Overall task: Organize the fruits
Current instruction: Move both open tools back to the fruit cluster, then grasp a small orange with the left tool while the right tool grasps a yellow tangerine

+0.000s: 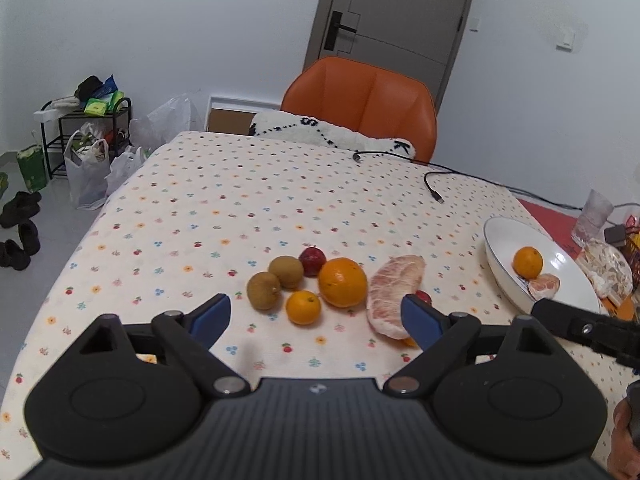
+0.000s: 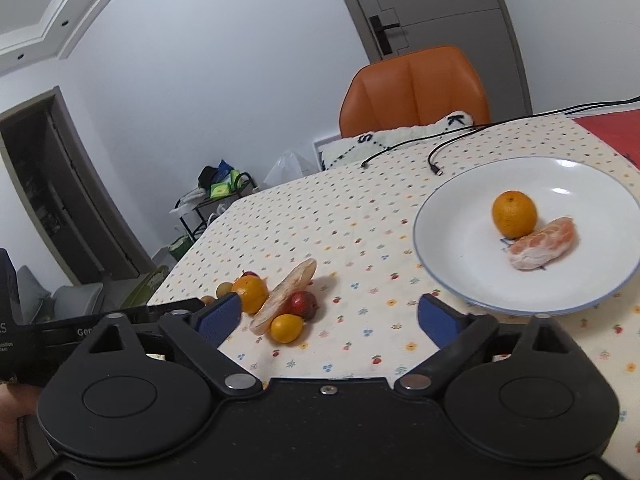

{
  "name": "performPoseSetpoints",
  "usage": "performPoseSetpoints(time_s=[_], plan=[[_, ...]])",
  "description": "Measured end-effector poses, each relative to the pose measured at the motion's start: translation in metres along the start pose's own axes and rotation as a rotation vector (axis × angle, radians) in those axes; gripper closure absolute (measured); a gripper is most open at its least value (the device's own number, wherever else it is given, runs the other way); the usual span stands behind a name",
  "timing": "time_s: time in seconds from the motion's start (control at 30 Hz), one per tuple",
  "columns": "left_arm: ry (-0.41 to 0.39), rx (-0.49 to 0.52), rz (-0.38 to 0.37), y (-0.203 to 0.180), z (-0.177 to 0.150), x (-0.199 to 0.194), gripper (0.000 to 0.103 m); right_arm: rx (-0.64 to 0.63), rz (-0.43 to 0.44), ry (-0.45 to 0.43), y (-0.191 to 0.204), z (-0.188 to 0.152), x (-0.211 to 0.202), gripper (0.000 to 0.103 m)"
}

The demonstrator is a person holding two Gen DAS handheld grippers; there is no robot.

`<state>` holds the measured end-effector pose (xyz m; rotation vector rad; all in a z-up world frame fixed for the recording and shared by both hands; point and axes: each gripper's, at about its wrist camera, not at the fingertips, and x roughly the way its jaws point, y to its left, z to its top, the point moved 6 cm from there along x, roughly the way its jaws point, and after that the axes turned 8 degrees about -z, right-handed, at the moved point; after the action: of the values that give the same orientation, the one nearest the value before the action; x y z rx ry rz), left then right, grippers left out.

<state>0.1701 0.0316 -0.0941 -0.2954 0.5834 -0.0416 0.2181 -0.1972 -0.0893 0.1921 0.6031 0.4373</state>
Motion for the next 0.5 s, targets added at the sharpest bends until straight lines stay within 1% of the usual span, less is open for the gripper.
performPoseSetpoints(time_s=[0.03,0.07,0.1,0.13,0.17,0.23,0.3,0.37,0.43,0.5], plan=[[-0.002,-0.004,0.002,0.002,0.0,0.0,0.019,-0.003,0.0,0.008,0.002,-0.001,0.002,0.02],[-0.001,-0.008,0.001,0.005,0.0,0.001,0.027,-0.006,-0.001,0.017,0.003,-0.002,0.005,0.022],[0.004,-0.014,-0.003,0.007,-0.001,0.003,0.031,-0.01,-0.002,0.023,0.005,-0.002,0.007,0.025],[0.01,-0.022,-0.008,0.009,-0.002,0.004,0.038,-0.014,-0.002,0.029,0.007,-0.004,0.009,0.029],[0.014,-0.029,-0.014,0.011,-0.002,0.006,0.042,-0.018,-0.001,0.035,0.009,-0.005,0.011,0.031],[0.015,-0.037,-0.021,0.013,-0.003,0.008,0.044,-0.026,0.005,0.05,0.013,-0.007,0.015,0.039],[0.012,-0.038,-0.027,0.015,-0.004,0.01,0.045,-0.035,0.01,0.065,0.017,-0.009,0.02,0.044],[0.016,-0.043,-0.036,0.016,-0.004,0.013,0.052,-0.042,0.012,0.08,0.02,-0.012,0.025,0.048],[0.024,-0.054,-0.045,0.018,-0.005,0.017,0.056,-0.045,0.016,0.094,0.022,-0.014,0.03,0.054],[0.03,-0.06,-0.049,0.019,-0.006,0.021,0.057,-0.049,0.021,0.107,0.025,-0.015,0.035,0.057]])
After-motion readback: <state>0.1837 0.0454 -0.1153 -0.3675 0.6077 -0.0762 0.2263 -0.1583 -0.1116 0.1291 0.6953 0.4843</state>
